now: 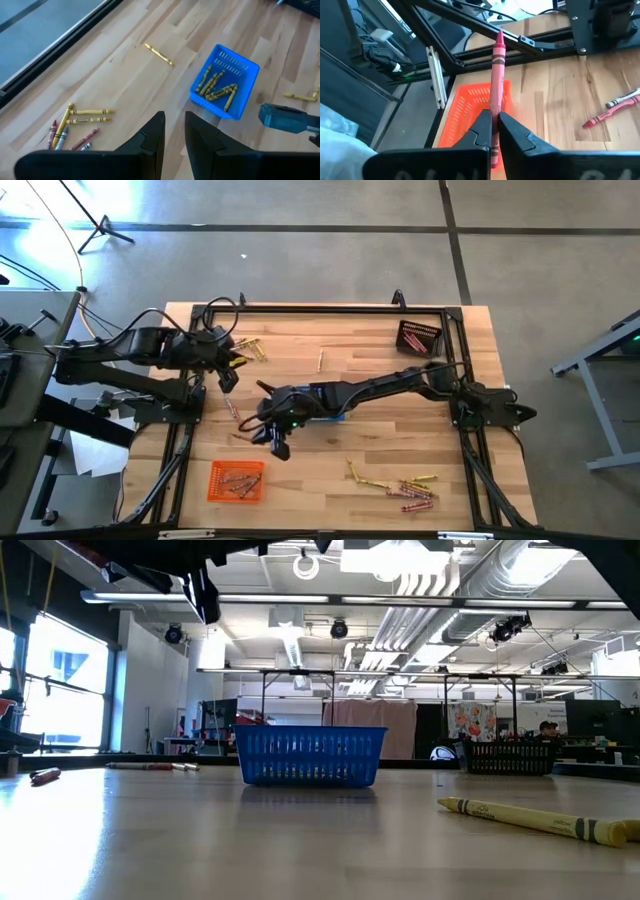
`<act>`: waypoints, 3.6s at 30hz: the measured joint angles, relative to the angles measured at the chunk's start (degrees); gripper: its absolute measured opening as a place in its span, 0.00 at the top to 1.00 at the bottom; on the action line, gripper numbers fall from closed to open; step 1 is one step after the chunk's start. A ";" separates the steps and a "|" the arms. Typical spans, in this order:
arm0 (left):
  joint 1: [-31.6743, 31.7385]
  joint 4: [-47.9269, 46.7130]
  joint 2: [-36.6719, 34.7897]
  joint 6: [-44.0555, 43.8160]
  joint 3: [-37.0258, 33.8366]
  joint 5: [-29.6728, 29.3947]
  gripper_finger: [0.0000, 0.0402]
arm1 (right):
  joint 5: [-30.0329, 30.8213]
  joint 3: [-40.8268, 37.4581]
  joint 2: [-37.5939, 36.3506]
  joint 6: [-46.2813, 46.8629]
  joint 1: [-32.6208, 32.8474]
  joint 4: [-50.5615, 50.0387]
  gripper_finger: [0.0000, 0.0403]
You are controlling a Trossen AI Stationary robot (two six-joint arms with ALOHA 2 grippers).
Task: Sort crayons
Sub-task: Put the red crayon into the black basket, then put the yellow crayon into the blue basket
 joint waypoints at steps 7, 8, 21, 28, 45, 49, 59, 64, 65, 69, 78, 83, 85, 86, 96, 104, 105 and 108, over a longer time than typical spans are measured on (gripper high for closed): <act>0.00 0.02 -0.25 -0.07 0.02 0.01 0.85 | 3.80 0.35 -0.06 1.09 1.38 -5.49 0.99; -0.02 0.00 -0.23 -0.28 0.02 0.07 0.85 | 4.38 0.35 -0.25 1.57 1.54 -6.59 0.99; -3.66 -5.60 -0.32 -3.54 0.01 -0.33 0.85 | 15.08 0.20 -6.28 3.14 1.80 -28.87 0.99; -6.54 -11.29 -0.99 -8.21 0.02 -0.72 0.85 | 18.20 -7.98 -13.57 3.10 -0.48 -28.09 0.99; -7.48 -9.67 -1.76 -14.06 0.02 -29.16 0.85 | 33.58 -58.76 -55.67 6.51 -14.58 -12.43 0.99; -7.48 -9.66 -1.76 -20.36 0.02 -34.61 0.85 | 34.55 -67.17 -63.43 6.55 -21.54 -13.24 0.99; -7.47 -9.38 -1.76 -31.50 0.02 -36.40 0.85 | 35.16 -78.71 -69.11 11.92 -38.57 -13.97 0.99; -7.48 -8.82 -1.74 -32.02 0.02 -37.61 0.85 | 36.93 -79.40 -69.00 11.67 -43.13 -14.32 0.99; -7.48 -8.83 -1.76 -32.00 0.02 -37.97 0.85 | 37.82 -79.40 -69.00 11.00 -43.91 -14.39 0.99; -7.48 -8.88 -1.74 -32.00 0.02 -39.47 0.85 | 38.76 -79.40 -69.00 9.12 -47.54 -16.32 0.99; -7.48 -8.90 -1.75 -28.96 0.02 -40.31 0.85 | 31.59 -79.40 -68.95 6.06 -51.96 -19.14 0.93; -7.48 -8.92 -1.74 -27.57 0.02 -40.47 0.85 | 31.68 -79.40 -68.95 5.85 -51.96 -19.36 0.80; -7.48 -8.94 -1.75 -26.43 0.02 -40.49 0.85 | 31.62 -79.39 -68.95 5.86 -51.96 -19.38 0.75; -7.48 -8.94 -1.76 -25.86 0.02 -40.49 0.85 | 30.92 -79.22 -68.95 6.12 -51.96 -19.78 0.73; -7.47 -9.03 -1.76 -19.99 0.02 -33.10 0.85 | -2.66 -72.98 -69.09 6.51 -41.74 -33.99 0.73; -7.48 -9.03 -1.74 -13.65 0.02 -22.32 0.85 | -7.97 -72.91 -68.59 23.95 -8.86 -31.66 0.77; -7.48 -9.03 -1.75 -12.55 0.02 -21.49 0.85 | -6.57 -72.91 -68.15 26.96 -4.82 -27.85 0.77; -7.48 -9.03 -1.74 -9.03 0.02 -19.72 0.85 | 0.68 -72.87 -65.43 34.56 5.76 -13.71 0.77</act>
